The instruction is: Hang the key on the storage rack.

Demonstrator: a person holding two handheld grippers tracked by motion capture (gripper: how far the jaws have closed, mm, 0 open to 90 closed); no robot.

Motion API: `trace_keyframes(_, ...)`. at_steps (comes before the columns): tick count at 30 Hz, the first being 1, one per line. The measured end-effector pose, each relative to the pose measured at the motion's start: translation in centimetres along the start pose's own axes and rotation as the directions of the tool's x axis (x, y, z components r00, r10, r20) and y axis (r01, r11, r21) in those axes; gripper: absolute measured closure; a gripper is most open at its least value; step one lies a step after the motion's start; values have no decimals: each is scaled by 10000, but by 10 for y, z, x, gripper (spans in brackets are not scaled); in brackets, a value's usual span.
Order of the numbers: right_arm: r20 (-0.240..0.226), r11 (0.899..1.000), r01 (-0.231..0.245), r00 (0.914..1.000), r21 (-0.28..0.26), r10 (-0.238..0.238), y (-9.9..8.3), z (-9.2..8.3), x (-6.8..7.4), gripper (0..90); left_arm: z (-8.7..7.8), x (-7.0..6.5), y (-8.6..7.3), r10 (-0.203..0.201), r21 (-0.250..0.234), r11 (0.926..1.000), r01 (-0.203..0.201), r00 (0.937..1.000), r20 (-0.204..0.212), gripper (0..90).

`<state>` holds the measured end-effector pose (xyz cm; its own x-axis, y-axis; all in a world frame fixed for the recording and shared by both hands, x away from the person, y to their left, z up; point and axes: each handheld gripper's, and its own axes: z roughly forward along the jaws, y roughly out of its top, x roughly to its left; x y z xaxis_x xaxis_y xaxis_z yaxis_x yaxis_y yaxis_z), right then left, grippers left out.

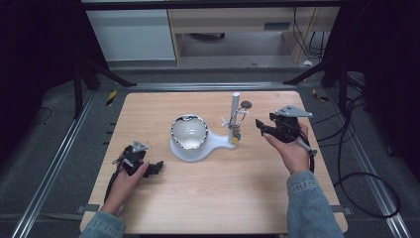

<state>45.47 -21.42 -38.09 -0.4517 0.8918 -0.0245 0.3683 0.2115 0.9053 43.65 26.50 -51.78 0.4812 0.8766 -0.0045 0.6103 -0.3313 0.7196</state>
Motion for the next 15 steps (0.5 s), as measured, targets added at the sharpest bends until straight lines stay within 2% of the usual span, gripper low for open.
trace_keyframes(7,187,10000,3,9998,45,-4,1,0,0,217,0,0,0,3,4,10000,-3,10000,-1,0)
trace_keyframes(15,295,10000,84,9995,24,-84,2,0,0,104,0,0,0,-2,1,10000,2,10000,1,0)
